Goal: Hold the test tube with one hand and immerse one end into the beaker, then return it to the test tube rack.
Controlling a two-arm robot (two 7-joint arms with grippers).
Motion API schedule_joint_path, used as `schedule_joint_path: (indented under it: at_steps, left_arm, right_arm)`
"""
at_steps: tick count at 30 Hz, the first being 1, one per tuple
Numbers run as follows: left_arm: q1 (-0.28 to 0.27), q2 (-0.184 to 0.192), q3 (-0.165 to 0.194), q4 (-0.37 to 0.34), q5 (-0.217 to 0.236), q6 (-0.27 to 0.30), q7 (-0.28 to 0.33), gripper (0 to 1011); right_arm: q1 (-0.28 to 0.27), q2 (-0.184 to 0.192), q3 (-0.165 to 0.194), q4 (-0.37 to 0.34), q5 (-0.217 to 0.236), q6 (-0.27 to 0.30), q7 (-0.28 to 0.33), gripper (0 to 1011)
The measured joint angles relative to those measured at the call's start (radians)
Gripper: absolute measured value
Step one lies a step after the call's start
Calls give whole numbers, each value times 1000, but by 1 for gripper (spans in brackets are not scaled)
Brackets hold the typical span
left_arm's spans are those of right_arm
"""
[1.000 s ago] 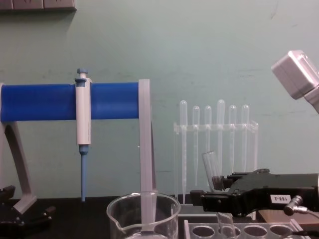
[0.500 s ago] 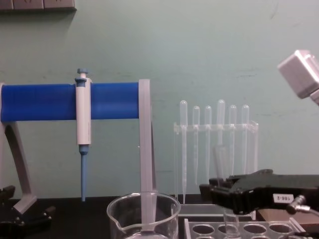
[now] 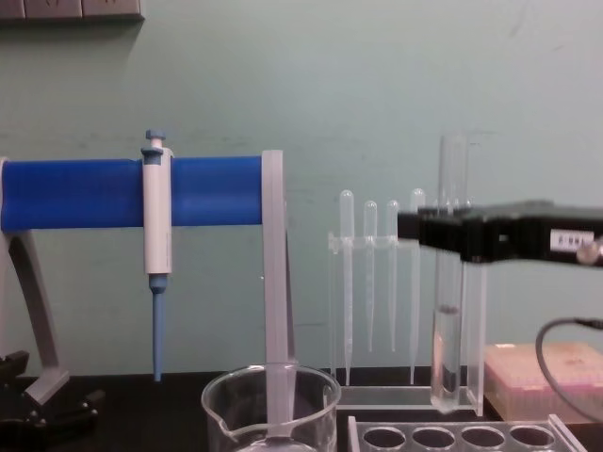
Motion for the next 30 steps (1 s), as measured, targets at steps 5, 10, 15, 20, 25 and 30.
schedule_joint_path:
  at_steps: [5,10,15,20,25,30]
  left_arm:
    - [0,0,0,0,0,0,0,1000]
    - [0,0,0,0,0,0,0,1000]
    - [0,0,0,0,0,0,0,1000]
    - [0,0,0,0,0,0,0,1000]
    - [0,0,0,0,0,0,0,1000]
    - [0,0,0,0,0,0,0,1000]
  right_arm:
    - [6,2,5,-27,16,4,-10,233]
    - [38,-8,-21,-21,12,8,-12,233]
    - [85,-36,-66,5,-6,7,-5,233]
    - [134,-76,-114,33,-25,7,3,233]
    - [166,-104,-143,51,-44,9,3,233]
    - [174,-112,-149,54,-53,12,1,233]
